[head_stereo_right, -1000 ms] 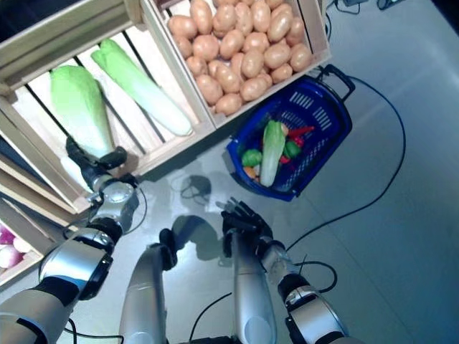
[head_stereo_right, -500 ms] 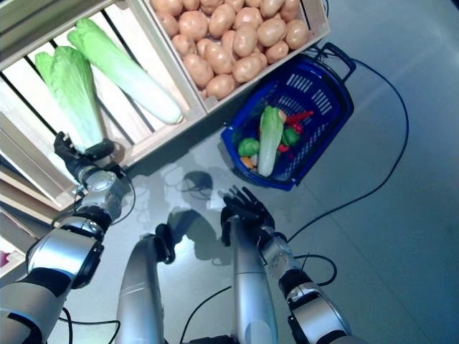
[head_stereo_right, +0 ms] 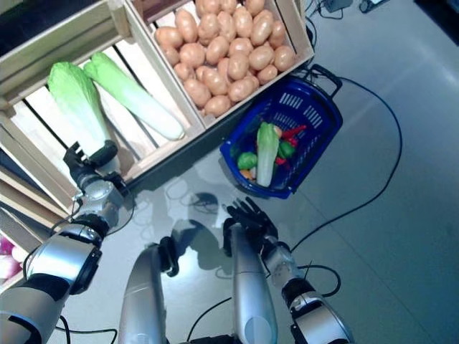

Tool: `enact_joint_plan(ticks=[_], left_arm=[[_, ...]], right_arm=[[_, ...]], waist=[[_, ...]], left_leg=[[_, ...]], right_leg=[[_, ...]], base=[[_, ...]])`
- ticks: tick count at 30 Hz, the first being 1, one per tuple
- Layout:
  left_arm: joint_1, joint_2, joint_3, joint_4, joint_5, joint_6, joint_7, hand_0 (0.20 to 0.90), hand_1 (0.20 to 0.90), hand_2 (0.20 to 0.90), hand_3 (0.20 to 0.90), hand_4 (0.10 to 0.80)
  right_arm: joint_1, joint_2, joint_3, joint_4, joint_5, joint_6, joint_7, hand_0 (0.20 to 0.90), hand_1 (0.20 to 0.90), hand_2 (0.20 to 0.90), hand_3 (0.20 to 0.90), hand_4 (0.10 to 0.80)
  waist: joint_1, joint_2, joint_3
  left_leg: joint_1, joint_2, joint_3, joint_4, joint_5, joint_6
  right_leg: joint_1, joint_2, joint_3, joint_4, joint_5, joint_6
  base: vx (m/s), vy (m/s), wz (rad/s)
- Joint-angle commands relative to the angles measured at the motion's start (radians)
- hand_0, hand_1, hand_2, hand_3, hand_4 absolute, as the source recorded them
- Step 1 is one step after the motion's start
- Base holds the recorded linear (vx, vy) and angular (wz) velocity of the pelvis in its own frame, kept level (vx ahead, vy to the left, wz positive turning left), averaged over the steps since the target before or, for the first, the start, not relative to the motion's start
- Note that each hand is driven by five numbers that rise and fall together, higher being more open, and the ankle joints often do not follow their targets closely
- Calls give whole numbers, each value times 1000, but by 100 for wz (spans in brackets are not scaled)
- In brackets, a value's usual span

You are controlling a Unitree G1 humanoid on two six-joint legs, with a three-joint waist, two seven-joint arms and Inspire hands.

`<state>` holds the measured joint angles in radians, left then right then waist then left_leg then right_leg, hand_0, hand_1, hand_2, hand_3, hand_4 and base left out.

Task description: Put vegetables into the basket

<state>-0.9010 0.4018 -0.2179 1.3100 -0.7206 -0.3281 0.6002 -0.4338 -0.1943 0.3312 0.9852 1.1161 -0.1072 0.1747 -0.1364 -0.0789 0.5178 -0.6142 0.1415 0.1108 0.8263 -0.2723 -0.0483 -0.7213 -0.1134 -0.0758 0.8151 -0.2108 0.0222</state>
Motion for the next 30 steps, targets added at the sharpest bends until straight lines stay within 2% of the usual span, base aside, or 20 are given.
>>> enact_joint_plan(ticks=[1,5,8,11,13,15,16,18,23,24,25,27,30], left_arm=[[10,54,-1,-99,72,-84,-13,300,300,300,300,400],[82,61,7,-169,71,-117,-29,300,300,300,300,400],[155,41,15,-233,96,-180,-10,300,300,300,300,400],[299,-35,11,-370,193,-228,69,300,300,300,300,400],[381,-85,0,-446,260,-254,125,300,300,300,300,400],[509,-168,-22,-567,363,-271,189,300,300,300,300,400],[539,-181,-25,-596,389,-276,187,300,300,300,300,400],[611,-199,-38,-681,409,-258,168,300,300,300,300,400],[733,-178,-59,-851,447,-214,49,300,300,300,300,400],[744,-172,-63,-873,447,-210,34,300,300,300,300,400],[756,-153,-71,-908,449,-205,3,300,300,300,300,400],[755,-141,-82,-931,460,-204,-17,300,300,300,300,400],[742,-123,-114,-986,501,-192,-45,300,300,300,300,400]], right_arm=[[50,17,15,-67,44,-9,1,900,900,900,900,800],[88,17,17,-146,36,-41,-20,900,900,900,900,800],[136,22,7,-186,20,-85,-66,900,900,900,900,800],[216,36,-9,-245,-10,-125,-152,900,900,900,900,800],[264,46,-18,-286,-34,-137,-195,900,900,900,900,800],[332,50,-20,-362,-148,-209,-302,900,900,900,900,800],[348,49,-19,-399,-187,-250,-321,900,900,900,900,800],[382,59,-16,-520,-224,-244,-358,900,900,900,900,800],[412,67,-65,-654,-237,-234,-262,900,900,900,900,800],[411,62,-68,-669,-225,-218,-210,900,900,900,900,800],[411,49,-66,-706,-196,-205,-108,900,900,900,900,800],[406,35,-63,-716,-200,-207,-74,900,900,900,900,800],[361,8,-73,-711,-176,-154,-27,900,900,900,900,800]], waist=[[6,43,-65],[15,53,-118],[28,61,-155],[52,64,-201],[65,63,-229],[81,64,-276],[85,64,-288],[94,63,-327],[114,61,-370],[117,59,-374],[122,52,-382],[126,46,-387],[137,29,-396]], left_leg=[[126,-44,72,-124,-29,54],[229,-61,75,-242,15,50],[304,-77,72,-327,45,50],[407,-102,65,-456,91,48],[453,-113,63,-529,133,52],[540,-127,48,-644,164,51],[564,-131,43,-672,171,51],[615,-134,40,-745,186,49],[707,-137,25,-887,226,46],[717,-137,25,-904,231,46],[726,-137,25,-914,229,44],[731,-135,27,-914,226,42],[756,-127,46,-914,214,43]], right_leg=[[148,-26,-4,-43,-57,8],[249,-37,-16,-162,-24,16],[324,-50,-41,-244,2,28],[442,-55,-83,-381,44,43],[502,-52,-103,-469,86,41],[613,-35,-118,-609,126,51],[644,-31,-119,-647,141,54],[701,-21,-121,-722,172,59],[787,-4,-132,-843,229,75],[797,0,-136,-858,235,76],[812,6,-141,-882,244,78],[821,8,-146,-894,249,79],[845,14,-153,-900,246,80]], base=[[69,-3,-9],[51,3,2],[63,-8,1],[109,-41,3],[107,-53,17],[182,-52,17],[169,-36,17],[131,-30,18],[44,-34,0],[24,-64,2],[3,-66,3],[-4,-64,5],[31,-64,10]])
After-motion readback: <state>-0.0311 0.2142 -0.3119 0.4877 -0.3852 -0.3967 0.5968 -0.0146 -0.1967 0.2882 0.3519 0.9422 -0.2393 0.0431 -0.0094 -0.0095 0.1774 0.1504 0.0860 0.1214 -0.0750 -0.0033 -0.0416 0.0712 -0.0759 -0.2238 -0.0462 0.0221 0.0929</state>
